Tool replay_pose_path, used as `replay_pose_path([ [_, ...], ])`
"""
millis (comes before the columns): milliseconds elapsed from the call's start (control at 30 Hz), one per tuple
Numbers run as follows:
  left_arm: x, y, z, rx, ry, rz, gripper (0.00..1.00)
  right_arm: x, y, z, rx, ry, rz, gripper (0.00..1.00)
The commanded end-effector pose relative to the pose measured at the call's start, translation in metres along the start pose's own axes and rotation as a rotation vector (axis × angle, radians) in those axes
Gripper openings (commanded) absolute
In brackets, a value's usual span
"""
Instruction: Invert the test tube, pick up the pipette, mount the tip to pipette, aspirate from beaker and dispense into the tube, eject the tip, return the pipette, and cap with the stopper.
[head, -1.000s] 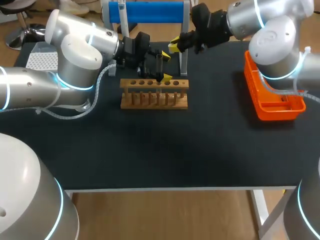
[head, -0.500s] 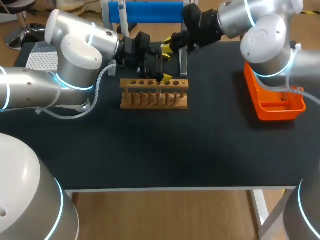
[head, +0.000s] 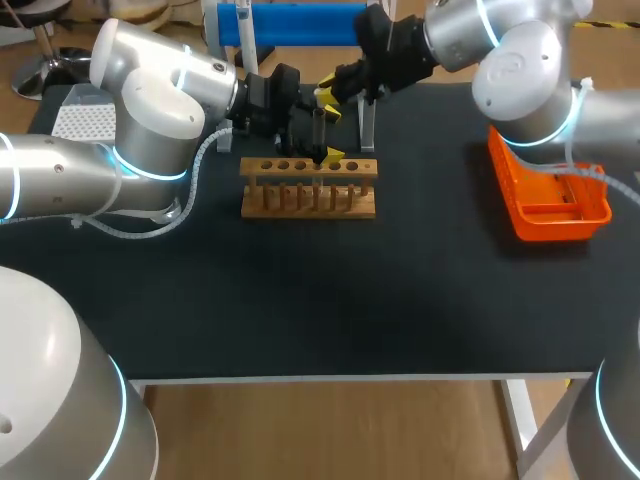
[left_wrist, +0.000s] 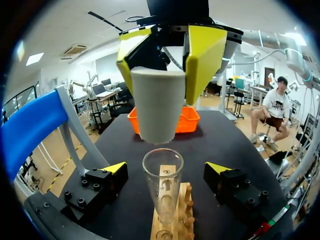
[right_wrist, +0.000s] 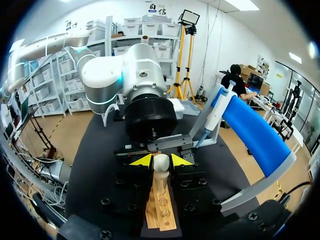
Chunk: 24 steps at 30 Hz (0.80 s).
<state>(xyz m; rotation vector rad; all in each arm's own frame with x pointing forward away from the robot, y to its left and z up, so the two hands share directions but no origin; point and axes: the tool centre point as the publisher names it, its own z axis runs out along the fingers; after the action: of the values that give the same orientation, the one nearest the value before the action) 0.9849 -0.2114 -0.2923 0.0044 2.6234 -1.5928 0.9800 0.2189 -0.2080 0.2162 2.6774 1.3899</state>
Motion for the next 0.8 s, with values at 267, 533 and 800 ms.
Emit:
replay_pose_path([
  [267, -0.0015, 0.0010, -0.0001, 0.002, 0.005, 0.002, 1.00, -0.0022, 0.0003, 0.0026, 0.011, 0.010, 0.008, 0.00],
  [533, -0.0015, 0.0010, -0.0001, 0.002, 0.005, 0.002, 1.00, -0.0006, -0.0015, 0.0054, 0.020, 0.022, 0.027, 0.00],
  [800, -0.0015, 0.0010, -0.0001, 0.002, 0.005, 0.002, 1.00, 0.0000, -0.0039, 0.0080, 0.025, 0.035, 0.043, 0.00],
])
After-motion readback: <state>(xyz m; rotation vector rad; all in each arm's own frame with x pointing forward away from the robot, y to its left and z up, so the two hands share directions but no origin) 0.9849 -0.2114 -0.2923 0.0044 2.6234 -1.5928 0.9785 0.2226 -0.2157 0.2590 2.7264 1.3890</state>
